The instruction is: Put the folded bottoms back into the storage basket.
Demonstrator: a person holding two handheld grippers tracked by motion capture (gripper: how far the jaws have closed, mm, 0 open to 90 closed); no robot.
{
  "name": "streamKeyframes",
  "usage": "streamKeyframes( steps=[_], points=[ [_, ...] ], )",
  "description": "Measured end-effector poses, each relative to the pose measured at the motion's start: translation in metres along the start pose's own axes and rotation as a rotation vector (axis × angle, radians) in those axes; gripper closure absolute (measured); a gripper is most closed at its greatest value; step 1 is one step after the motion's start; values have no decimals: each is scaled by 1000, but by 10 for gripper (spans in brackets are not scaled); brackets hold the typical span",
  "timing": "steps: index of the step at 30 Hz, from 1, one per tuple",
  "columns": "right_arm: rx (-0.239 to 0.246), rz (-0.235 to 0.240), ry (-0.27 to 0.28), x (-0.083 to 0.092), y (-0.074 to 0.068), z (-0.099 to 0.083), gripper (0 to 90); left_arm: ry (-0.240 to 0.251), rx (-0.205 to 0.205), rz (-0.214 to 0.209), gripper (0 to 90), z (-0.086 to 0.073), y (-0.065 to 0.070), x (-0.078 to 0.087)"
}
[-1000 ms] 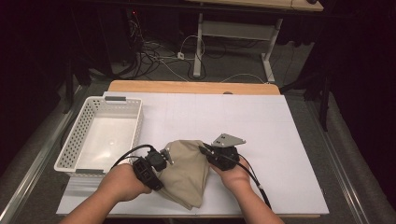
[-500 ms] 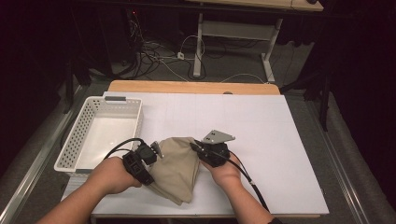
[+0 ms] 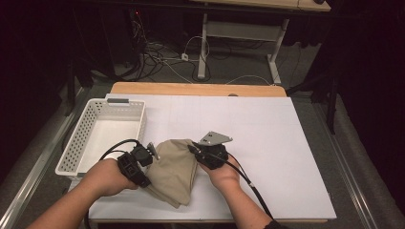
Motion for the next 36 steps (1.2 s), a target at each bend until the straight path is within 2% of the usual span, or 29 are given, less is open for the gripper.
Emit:
streamKeyframes(
  steps=[7, 16, 24, 33, 34, 36],
  points=[
    [0, 9, 12, 0, -2, 5, 819, 3, 16, 0, 714, -3, -2, 5],
    [-1, 16, 32, 5, -3, 13, 819, -7, 4, 6, 714, -3, 1, 16],
    [0, 18, 48, 9, -1, 21, 819, -11, 11, 5, 714, -1, -3, 22],
    [-4, 17, 59, 12, 1, 29, 819, -7, 0, -4, 714, 1, -5, 28],
    [-5, 15, 59, 12, 1, 30, 819, -4, -12, 10, 714, 2, -7, 29],
    [-5, 16, 64, 12, 1, 32, 819, -12, 2, 2, 714, 1, -7, 31]
  ],
)
Point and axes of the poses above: each handheld gripper's, and its own axes: x roughly backward along the jaws, z roughly out of its top, y roughly to its right, the point moved 10 cm from there along -x, roughly forward along the jaws, and after that the axes turned 2 degrees about -x, right-handed, at the moved point
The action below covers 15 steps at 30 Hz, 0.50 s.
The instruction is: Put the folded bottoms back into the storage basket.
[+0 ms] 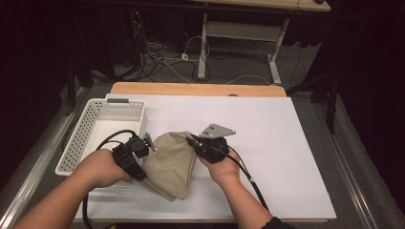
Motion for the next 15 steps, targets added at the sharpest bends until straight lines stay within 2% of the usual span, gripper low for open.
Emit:
streamKeyframes(
  steps=[8, 15],
  points=[
    [1, -3, 7, 2, 0, 9, 819, -11, -3, 21, 714, 1, -4, 11],
    [5, -6, 22, 5, 1, 21, 819, -1, -7, 28, 714, 1, -5, 25]
  ],
)
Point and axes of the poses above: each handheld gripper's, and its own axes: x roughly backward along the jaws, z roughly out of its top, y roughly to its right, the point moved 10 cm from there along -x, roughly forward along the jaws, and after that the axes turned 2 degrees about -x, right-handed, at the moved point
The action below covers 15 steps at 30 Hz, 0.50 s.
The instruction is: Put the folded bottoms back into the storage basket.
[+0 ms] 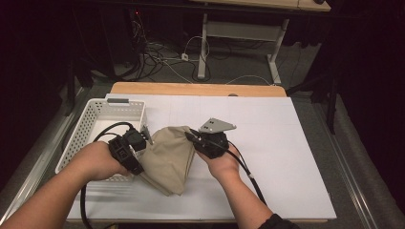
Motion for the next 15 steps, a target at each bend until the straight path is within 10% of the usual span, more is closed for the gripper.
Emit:
streamKeyframes(
  steps=[15],
  points=[
    [12, -1, 28, 2, -3, 34, 818, 3, -21, 7, 714, -2, -13, 28]
  ],
)
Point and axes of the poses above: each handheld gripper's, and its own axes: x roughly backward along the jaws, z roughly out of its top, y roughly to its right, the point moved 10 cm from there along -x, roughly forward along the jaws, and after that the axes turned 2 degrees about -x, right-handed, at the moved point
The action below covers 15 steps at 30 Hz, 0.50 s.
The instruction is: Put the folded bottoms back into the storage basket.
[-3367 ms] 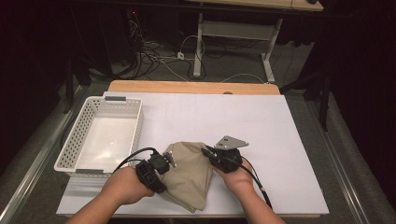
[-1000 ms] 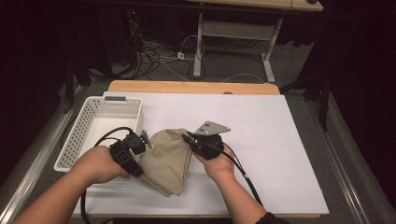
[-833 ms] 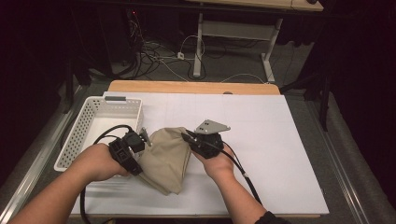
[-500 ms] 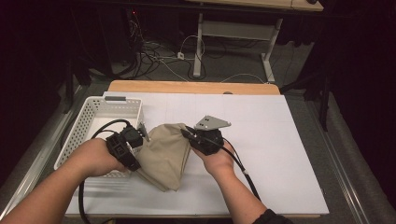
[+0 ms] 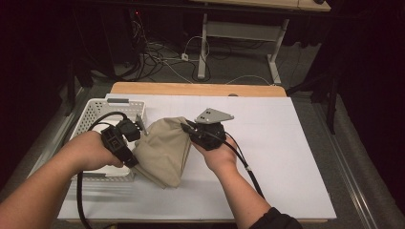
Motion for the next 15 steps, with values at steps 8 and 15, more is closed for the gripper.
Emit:
streamKeyframes(
  steps=[8, 15],
  points=[
    [12, -7, 12, 0, -3, 17, 818, -7, -18, -7, 714, -4, -6, 16],
    [32, -2, 32, -4, -11, 38, 818, -6, -2, 2, 713, -12, -18, 27]
  ],
)
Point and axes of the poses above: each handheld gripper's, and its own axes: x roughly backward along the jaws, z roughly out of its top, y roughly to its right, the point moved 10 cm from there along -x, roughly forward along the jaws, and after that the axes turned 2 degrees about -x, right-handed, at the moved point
